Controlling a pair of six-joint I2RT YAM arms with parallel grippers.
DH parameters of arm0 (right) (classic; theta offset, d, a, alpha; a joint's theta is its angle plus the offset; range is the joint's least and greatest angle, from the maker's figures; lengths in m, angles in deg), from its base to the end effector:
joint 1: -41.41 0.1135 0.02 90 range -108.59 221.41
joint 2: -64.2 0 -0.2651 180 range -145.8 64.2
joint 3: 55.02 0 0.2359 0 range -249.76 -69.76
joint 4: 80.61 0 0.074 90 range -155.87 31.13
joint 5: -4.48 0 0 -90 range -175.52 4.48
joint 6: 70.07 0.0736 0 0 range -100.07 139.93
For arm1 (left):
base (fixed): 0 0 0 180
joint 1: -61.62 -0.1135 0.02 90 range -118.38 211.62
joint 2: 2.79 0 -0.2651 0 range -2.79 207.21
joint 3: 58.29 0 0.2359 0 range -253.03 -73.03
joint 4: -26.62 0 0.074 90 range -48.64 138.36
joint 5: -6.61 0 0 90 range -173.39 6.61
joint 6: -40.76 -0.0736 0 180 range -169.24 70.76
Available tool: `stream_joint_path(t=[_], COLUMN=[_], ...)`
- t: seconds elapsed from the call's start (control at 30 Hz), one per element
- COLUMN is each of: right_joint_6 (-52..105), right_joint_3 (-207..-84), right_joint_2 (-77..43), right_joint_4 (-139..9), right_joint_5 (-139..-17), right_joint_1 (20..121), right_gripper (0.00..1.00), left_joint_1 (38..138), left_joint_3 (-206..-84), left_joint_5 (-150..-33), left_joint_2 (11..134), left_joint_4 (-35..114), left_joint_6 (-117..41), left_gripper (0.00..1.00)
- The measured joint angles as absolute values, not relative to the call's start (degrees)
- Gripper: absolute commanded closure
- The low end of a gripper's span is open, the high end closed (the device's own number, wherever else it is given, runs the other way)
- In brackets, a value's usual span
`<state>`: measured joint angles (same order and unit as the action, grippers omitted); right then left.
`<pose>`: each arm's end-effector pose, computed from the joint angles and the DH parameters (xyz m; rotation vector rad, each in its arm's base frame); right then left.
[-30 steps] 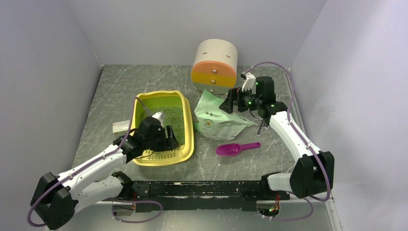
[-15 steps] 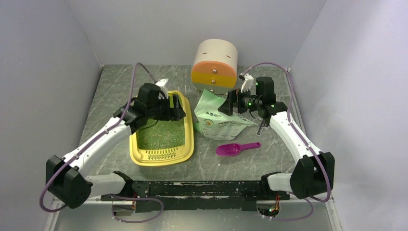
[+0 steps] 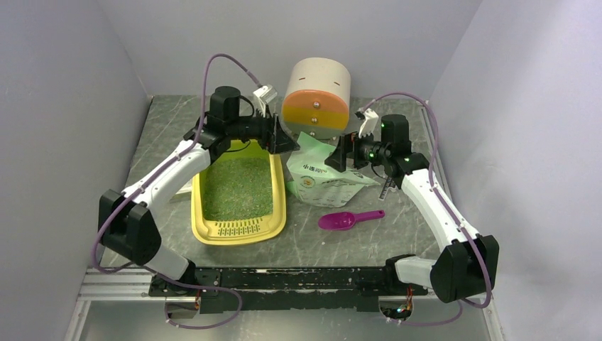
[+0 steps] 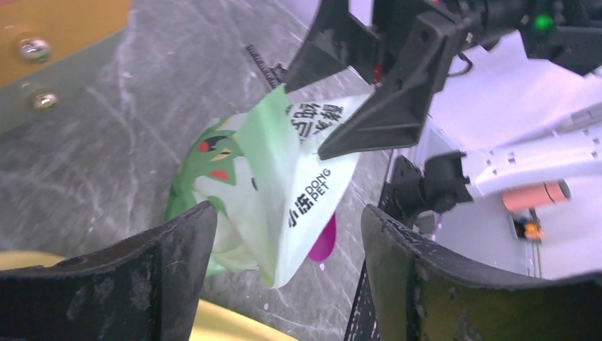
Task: Fill the litter box with clean litter
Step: Open the cat litter bag at the center of the board.
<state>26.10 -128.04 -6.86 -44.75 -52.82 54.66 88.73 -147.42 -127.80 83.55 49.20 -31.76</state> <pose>0.2659 0.1035 0.2965 -0.4659 2.1147 0.8109 0.2950 -0.2089 0.3467 0.7169 1.8849 -1.2490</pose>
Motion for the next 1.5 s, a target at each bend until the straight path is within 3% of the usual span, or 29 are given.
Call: stream_joint_path(t=[0.43, 0.53, 0.73, 1.1, 1.2, 1.23, 1.33, 1.4, 1.5], right_joint_6=[27.61, 29.01, 29.23, 11.39, 4.70, 2.78, 0.20, -0.37, 0.07], right_joint_3=[-128.39, -128.37, -128.37, -128.58, -128.63, -128.56, -126.64, -125.11, -123.40], right_joint_2=[-6.67, -5.92, -5.71, -12.74, -13.42, -13.11, -11.26, -9.95, -8.66], right_joint_4=[-41.95, -42.23, -43.87, -38.23, -36.24, -36.44, -40.11, -42.67, -46.17], right_joint_5=[-52.60, -51.55, -44.77, -35.07, -34.35, -34.65, -38.28, -40.93, -43.37], right_joint_1=[54.49, 53.85, 53.37, 54.25, 55.65, 56.21, 57.74, 58.40, 58.71], right_gripper=[0.00, 0.00, 0.00, 0.00, 0.12, 0.21, 0.59, 0.97, 1.00], left_joint_1=[89.94, 91.73, 94.00, 93.85, 93.67, 93.65, 93.43, 93.43, 93.19], left_joint_3=[-154.02, -156.20, -159.31, -159.87, -159.87, -159.87, -159.85, -159.85, -159.96], left_joint_5=[-139.42, -140.34, -141.19, -138.68, -138.40, -138.26, -138.18, -138.18, -137.76], left_joint_2=[95.16, 96.71, 98.68, 97.54, 97.06, 97.06, 97.06, 97.06, 97.06], left_joint_4=[56.08, 59.32, 64.41, 61.13, 60.45, 60.45, 60.02, 59.86, 59.97], left_joint_6=[-42.60, -45.88, -51.08, -54.06, -53.99, -53.95, -53.71, -53.64, -53.88], left_gripper=[0.33, 0.48, 0.94, 0.95, 0.95, 0.95, 0.95, 0.95, 0.95])
